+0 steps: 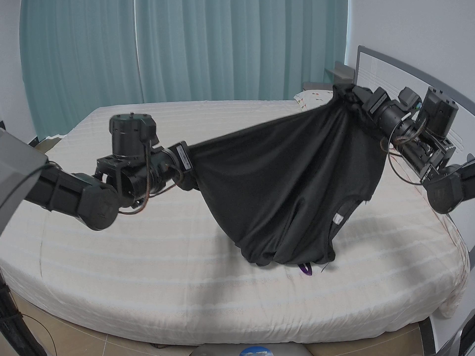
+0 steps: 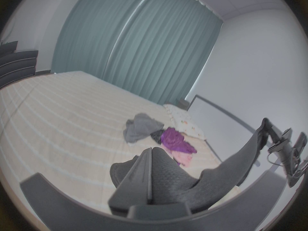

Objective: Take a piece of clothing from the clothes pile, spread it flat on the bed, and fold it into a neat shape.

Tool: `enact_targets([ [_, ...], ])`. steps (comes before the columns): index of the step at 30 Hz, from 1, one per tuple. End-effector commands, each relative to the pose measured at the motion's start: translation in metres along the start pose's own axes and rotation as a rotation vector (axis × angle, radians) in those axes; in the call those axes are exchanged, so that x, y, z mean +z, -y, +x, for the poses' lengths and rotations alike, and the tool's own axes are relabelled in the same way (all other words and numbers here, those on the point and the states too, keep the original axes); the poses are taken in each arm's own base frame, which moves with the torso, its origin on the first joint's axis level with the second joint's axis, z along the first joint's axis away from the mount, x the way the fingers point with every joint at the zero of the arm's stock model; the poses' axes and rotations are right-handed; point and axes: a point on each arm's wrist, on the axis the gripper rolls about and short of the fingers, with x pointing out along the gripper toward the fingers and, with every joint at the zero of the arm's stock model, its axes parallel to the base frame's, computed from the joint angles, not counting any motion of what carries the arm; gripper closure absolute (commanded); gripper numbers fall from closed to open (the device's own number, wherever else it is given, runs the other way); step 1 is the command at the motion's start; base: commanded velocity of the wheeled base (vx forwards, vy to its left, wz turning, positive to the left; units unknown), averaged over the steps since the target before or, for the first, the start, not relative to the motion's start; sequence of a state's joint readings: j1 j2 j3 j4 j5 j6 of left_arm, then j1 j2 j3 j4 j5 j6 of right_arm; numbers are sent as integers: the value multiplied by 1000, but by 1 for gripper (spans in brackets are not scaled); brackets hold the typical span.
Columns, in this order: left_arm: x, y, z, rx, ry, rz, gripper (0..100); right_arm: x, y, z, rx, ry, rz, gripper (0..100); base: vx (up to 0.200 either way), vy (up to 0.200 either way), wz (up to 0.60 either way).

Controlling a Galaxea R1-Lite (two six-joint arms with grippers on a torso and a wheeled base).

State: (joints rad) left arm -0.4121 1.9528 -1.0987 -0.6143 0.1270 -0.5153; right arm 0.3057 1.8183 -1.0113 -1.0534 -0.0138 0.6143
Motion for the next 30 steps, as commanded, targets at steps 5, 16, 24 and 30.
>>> enact_targets([
  [5,25,-5,-57,16,91,-109,100,-33,14,-16,-64,-110,9,100,0,0,0],
  [16,-45,-37,-66,118,-82,-163,100,-96,49,-54,-210,-327,137,100,0,0,0],
  [24,-74,-46,-66,146,-153,-228,100,-136,64,-59,-287,-432,193,100,0,0,0],
  [30,-87,-51,-56,154,-173,-250,100,-132,68,-70,-310,-437,191,100,0,0,0],
])
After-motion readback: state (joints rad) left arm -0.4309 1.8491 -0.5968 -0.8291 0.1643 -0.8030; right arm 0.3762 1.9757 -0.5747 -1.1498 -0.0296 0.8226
